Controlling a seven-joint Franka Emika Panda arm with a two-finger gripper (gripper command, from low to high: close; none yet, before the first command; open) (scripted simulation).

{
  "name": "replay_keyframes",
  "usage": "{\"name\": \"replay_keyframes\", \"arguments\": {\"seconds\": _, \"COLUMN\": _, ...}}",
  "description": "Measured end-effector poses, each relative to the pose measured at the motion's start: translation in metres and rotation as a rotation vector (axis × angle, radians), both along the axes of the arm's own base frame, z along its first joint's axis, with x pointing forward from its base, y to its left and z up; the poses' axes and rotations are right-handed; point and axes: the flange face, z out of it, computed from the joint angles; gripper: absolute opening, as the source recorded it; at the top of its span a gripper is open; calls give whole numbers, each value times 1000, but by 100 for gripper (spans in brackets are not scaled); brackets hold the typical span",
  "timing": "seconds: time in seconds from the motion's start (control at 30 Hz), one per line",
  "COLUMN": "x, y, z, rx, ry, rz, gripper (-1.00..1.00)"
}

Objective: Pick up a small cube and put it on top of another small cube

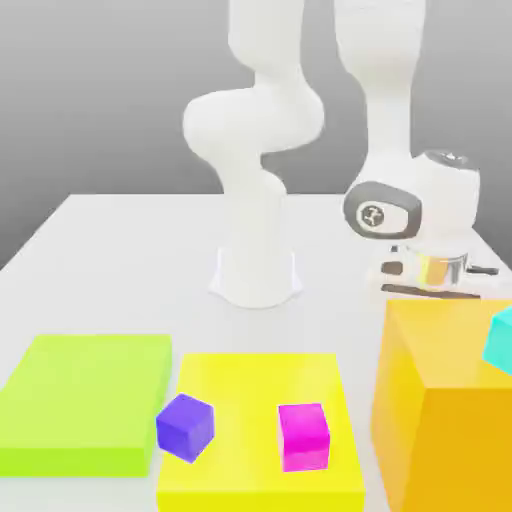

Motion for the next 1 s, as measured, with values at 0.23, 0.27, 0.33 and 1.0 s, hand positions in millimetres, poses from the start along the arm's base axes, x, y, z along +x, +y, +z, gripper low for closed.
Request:
{"name": "replay_keyframes", "arguments": {"seconds": 0.23, "x": -4, "y": -3, "z": 23, "rx": -8, "ry": 2, "rz": 11, "gripper": -100}}
{"name": "replay_keyframes", "arguments": {"seconds": 0.27, "x": -5, "y": -4, "z": 25, "rx": -10, "ry": 3, "rz": 13, "gripper": -100}}
{"name": "replay_keyframes", "arguments": {"seconds": 0.33, "x": 1, "y": -9, "z": 32, "rx": -9, "ry": -1, "rz": 2, "gripper": -100}}
{"name": "replay_keyframes", "arguments": {"seconds": 1.0, "x": 161, "y": 43, "z": 213, "rx": 136, "ry": -187, "rz": 382, "gripper": -100}}
